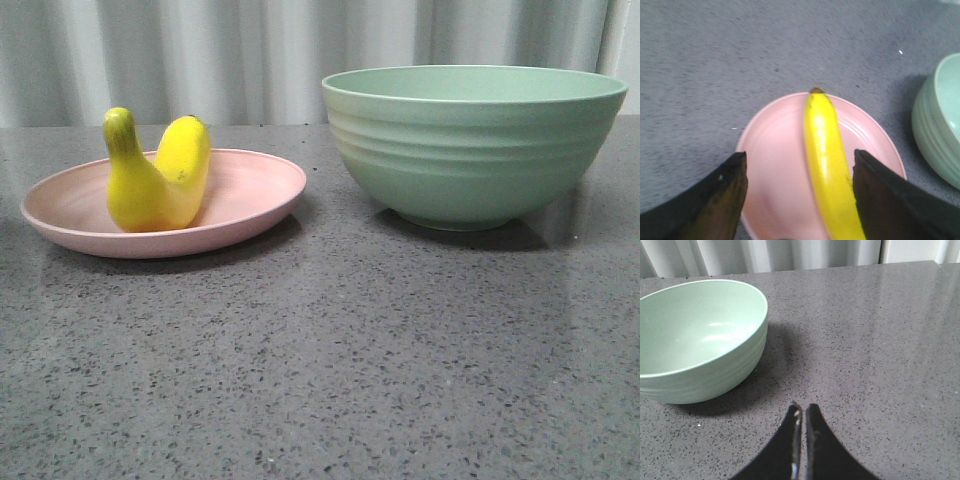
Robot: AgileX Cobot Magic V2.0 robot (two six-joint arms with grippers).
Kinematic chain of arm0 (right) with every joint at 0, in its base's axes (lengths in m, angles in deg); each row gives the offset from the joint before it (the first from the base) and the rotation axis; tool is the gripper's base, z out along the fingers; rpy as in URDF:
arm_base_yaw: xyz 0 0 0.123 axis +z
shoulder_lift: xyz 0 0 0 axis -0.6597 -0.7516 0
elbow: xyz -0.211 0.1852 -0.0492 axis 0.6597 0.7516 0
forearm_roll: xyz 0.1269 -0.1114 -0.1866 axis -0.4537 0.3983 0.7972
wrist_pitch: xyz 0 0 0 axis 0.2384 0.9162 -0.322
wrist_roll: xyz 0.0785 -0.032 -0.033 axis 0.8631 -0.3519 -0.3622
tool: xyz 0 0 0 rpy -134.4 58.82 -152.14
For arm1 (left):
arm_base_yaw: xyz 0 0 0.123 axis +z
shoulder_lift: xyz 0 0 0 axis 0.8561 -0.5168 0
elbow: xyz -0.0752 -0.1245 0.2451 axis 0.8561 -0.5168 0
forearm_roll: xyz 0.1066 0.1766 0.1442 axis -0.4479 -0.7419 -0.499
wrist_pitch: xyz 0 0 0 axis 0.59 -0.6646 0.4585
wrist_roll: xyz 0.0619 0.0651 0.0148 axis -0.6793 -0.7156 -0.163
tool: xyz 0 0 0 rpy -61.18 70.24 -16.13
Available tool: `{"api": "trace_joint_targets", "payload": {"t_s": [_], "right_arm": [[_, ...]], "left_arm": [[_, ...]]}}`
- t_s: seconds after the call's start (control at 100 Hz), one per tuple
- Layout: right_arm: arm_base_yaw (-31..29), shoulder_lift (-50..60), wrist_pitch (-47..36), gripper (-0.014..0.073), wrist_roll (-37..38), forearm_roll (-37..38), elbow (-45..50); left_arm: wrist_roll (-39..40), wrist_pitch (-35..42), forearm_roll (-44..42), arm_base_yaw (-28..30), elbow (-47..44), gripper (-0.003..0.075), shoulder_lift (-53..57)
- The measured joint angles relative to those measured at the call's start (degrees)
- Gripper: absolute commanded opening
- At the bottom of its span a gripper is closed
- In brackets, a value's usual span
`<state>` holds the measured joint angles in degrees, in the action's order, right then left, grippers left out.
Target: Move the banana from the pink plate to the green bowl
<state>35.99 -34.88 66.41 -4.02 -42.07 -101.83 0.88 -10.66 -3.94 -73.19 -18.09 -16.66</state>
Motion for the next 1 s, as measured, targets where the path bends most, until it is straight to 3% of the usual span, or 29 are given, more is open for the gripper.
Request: {"api": "trace_joint_targets", "payload": {"t_s": [0.21,0.36,0.6,0.82,1.0], "right_arm": [[0.00,0.00,0.00,-0.0080,0.00,0.14,0.00],[0.00,0.00,0.00,-0.0080,0.00,0.14,0.00],[0.00,0.00,0.00,-0.0080,0.00,0.14,0.00],[0.00,0.00,0.00,-0.0080,0.00,0.14,0.00],[0.00,0.00,-0.24,-0.0080,0.00,0.18,0.00]], "left_arm": [[-0.16,1.70,0.69,-6.38,-0.01,0.0404,-6.06],[0.04,0.88,1.54,-7.91,0.99,0.0405,-9.79],[1.50,-6.45,1.71,-8.00,8.62,0.0404,-16.76],[9.35,-15.35,-8.08,-8.00,14.29,0.0404,-22.00],[11.65,-18.11,-10.09,-9.24,15.20,0.0404,-23.69]]}}
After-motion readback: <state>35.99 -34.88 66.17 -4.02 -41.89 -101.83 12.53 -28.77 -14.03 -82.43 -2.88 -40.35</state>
